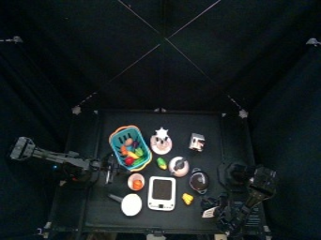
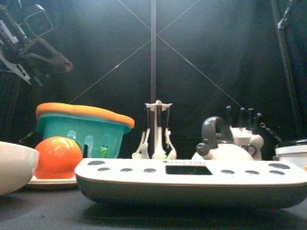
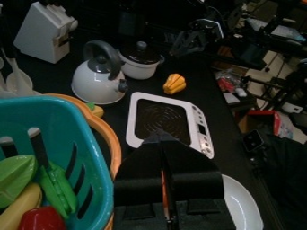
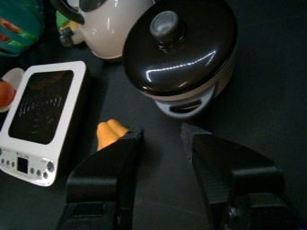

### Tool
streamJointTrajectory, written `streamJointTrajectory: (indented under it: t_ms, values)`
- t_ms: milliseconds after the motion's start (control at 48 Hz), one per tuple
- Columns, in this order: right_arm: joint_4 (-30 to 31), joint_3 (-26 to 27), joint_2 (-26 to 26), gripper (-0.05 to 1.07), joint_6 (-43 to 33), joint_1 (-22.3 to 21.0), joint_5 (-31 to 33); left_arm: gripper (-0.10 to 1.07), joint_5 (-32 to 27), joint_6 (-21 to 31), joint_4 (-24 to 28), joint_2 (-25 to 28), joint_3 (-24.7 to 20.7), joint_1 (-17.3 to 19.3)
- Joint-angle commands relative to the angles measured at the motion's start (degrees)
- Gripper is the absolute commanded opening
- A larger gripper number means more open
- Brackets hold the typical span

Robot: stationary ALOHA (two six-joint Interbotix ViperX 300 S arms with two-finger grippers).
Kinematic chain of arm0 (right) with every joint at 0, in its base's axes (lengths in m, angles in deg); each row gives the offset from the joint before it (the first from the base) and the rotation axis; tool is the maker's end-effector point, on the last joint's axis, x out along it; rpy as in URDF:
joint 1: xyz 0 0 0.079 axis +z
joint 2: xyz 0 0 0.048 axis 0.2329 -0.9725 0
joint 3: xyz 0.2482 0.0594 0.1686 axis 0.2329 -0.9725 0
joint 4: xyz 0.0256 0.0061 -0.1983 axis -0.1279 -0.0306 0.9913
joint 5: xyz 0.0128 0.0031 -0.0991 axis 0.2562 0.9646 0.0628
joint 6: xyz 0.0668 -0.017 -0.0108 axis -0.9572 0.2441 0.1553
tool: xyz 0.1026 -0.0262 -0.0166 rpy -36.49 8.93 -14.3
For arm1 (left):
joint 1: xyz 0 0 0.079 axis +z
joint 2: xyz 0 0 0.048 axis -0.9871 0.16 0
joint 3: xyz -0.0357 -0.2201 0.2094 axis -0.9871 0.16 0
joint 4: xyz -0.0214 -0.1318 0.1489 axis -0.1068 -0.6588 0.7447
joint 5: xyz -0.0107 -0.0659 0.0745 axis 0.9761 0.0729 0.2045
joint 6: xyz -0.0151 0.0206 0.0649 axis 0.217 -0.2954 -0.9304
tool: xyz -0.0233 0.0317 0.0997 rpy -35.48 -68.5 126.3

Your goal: Grab pot handle

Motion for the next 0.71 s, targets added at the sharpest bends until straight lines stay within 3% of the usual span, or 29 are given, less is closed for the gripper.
streamJointTrajectory:
  t_ms: [0,333,688]
  values:
    - [2.02,-2.9,1.23,0.78,-12.04,2.11,0.35,0.17,0.18,0.0,0.09,0.18,-0.62,-0.09]
    - [8.35,-2.72,5.1,0.77,0.88,-3.34,-1.93,0.17,0.18,0.0,0.09,0.18,-0.53,-0.09]
    - [13.8,-2.2,9.58,0.77,20.65,-14.24,-12.92,0.17,0.18,0.0,0.0,0.18,-0.35,-0.09]
